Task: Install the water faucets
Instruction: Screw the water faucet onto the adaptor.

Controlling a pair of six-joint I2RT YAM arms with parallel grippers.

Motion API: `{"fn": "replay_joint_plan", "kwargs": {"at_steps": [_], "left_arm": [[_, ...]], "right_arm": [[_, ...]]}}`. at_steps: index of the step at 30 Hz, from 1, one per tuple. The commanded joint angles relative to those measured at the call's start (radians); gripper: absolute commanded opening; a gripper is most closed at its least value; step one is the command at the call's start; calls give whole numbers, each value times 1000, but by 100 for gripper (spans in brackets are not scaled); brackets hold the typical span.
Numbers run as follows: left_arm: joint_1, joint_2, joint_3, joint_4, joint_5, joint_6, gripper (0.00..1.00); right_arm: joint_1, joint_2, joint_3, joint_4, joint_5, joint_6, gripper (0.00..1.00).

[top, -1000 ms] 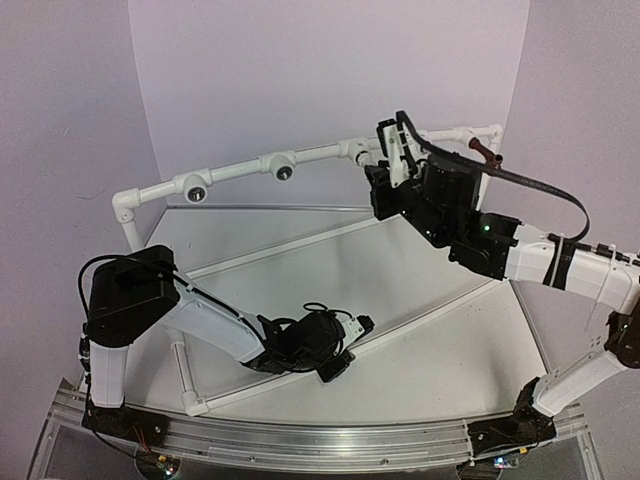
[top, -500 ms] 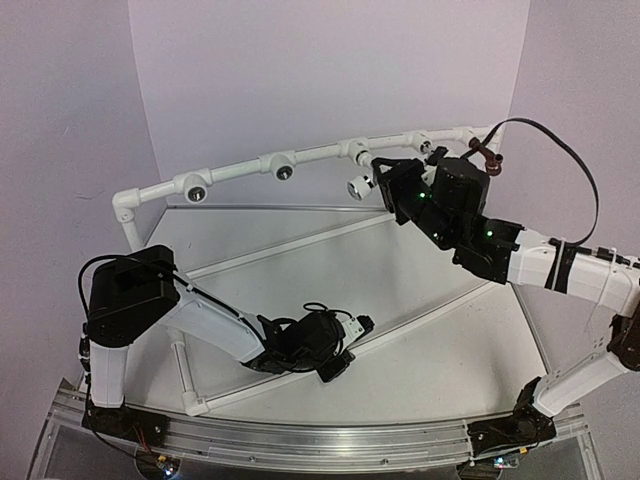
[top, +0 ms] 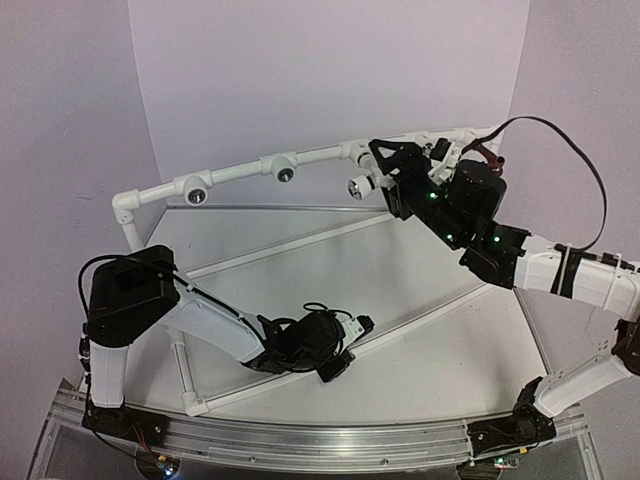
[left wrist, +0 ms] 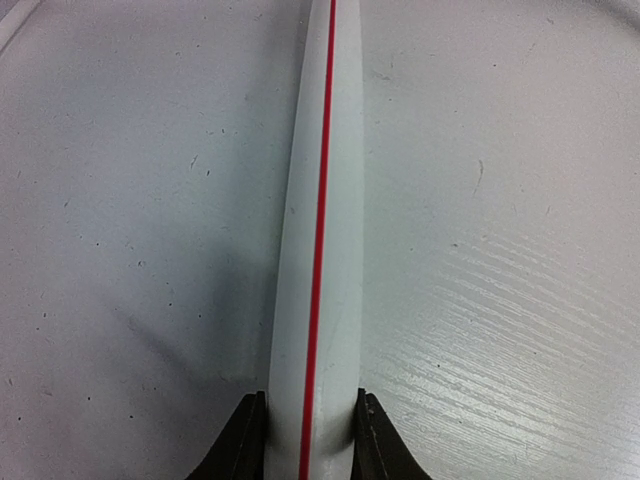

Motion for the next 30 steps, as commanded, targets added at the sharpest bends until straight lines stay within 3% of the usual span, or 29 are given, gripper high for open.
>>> {"fn": "replay_joint_plan", "kwargs": {"at_steps": [1, 5, 9, 12, 23, 30], "left_arm": [[10, 148, -90, -333, 26, -155, 0], [10, 150, -89, -333, 26, -153, 0], [11, 150, -89, -333, 27, -152, 0], [11, 150, -88, -333, 27, -154, 0], [10, 151, -86, -333, 27, -151, 0], [10, 151, -83, -334, 26, -151, 0]], "right_arm": [[1, -130, 5, 12, -118, -138, 89], [2, -205, -26, -158, -108, -206, 98], [1, -277, -54, -310, -75, -301, 98], [1, -320, -45, -429, -52, -475, 98], [1, -278, 152, -831, -222, -1771, 93], [3, -219, 262, -908, -160, -2211, 91]]}}
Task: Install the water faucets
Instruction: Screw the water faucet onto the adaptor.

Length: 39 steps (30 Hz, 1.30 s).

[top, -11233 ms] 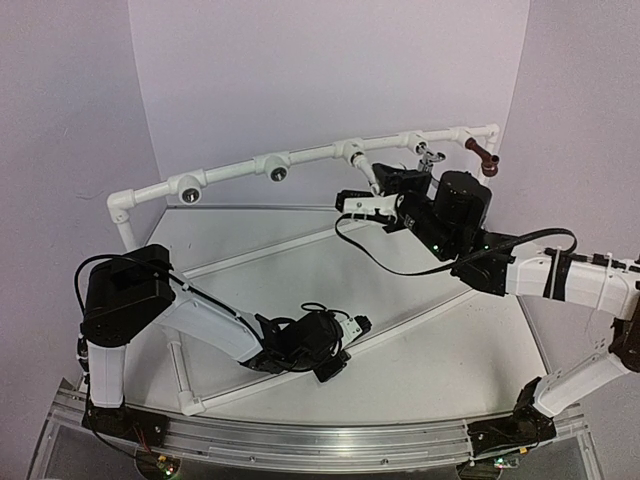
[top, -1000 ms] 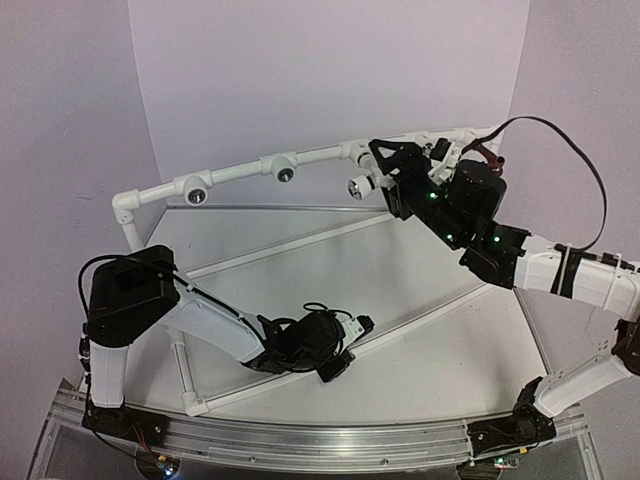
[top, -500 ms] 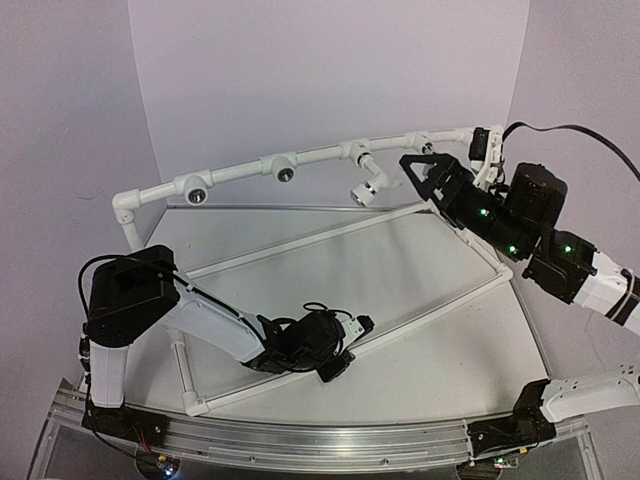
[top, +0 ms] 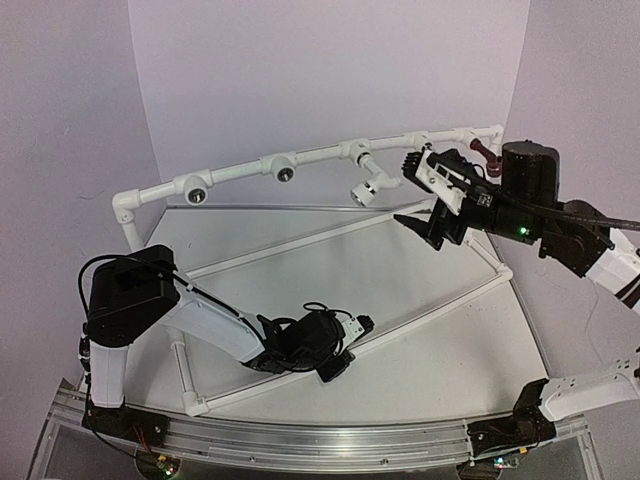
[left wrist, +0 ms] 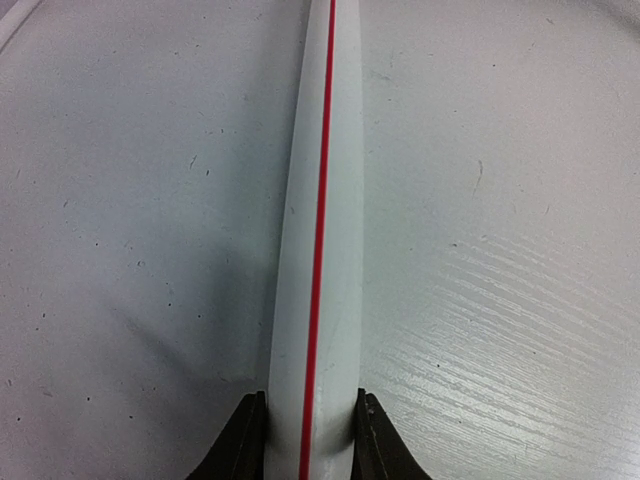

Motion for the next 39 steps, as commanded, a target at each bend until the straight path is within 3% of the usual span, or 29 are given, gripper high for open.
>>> {"fn": "replay_joint_plan", "kwargs": {"at_steps": [1, 5, 16, 22, 31, 39], "left_arm": [[9, 152, -82, -335, 21, -151, 0], [9, 154, -79, -335, 21, -150, 0], [10, 156, -79, -339, 21, -150, 0], [10, 154, -79, -338, 22, -152, 0], [10, 154, -81, -338, 23, -152, 0], [10, 152, -85, -337, 23, -154, 0]], "right_arm": [[6, 48, 102, -84, 19, -420, 90], [36, 92, 105, -45, 124, -569, 88], [86, 215, 10, 339, 349, -850, 90], [96, 286, -22, 511, 433, -893, 75], [103, 359, -2, 583, 488, -759, 56], [115, 397, 34, 591, 547, -416, 38]]}}
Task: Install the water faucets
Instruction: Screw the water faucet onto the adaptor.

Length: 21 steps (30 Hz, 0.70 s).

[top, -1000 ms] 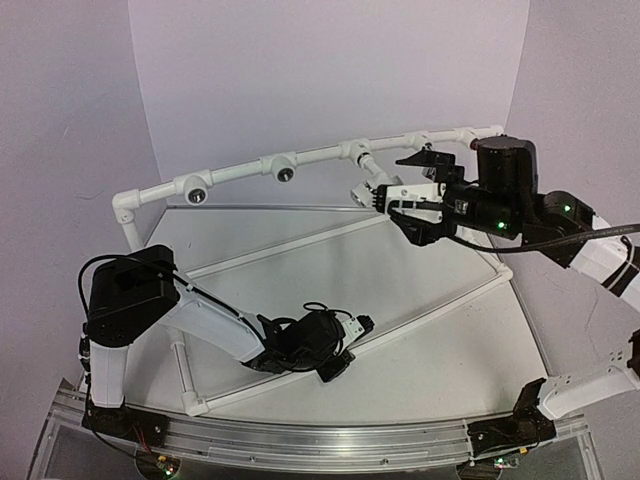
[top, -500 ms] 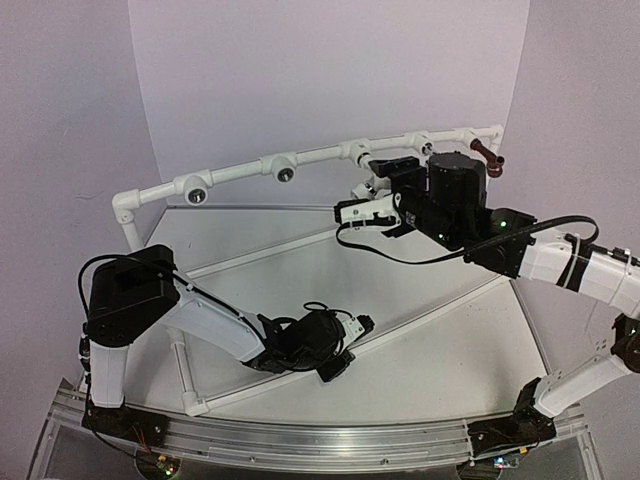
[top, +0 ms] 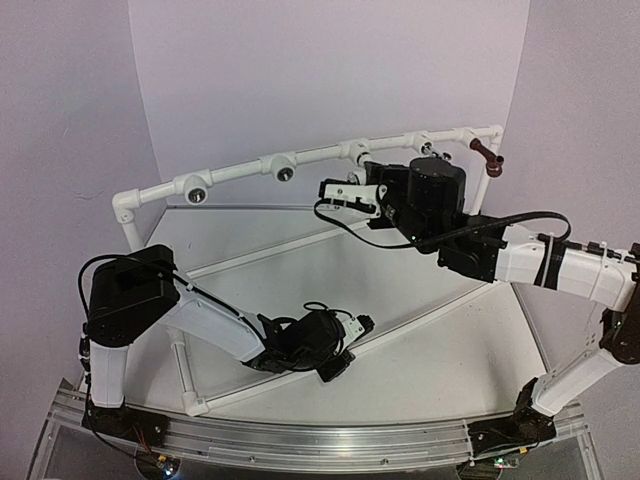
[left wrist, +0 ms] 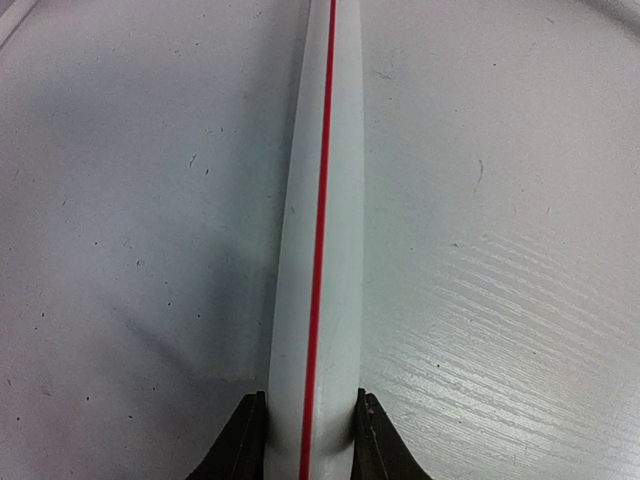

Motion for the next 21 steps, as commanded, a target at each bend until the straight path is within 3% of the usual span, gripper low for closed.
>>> {"fn": "replay_joint_plan", "kwargs": {"at_steps": [1, 9, 12, 21], "left_arm": [[11, 151, -91, -326, 22, -151, 0], [11, 150, -91, -327, 22, -151, 0], [10, 150, -93, -327, 21, -151, 0], [9, 148, -95, -326, 21, -154, 0]], "right_arm": [[2, 32, 52, 38, 53, 312, 37], [-2, 14, 50, 40, 33, 920, 28], [-20, 0, 40, 40, 43, 1217, 21], [-77, -96, -68, 38, 76, 2048, 14]]}}
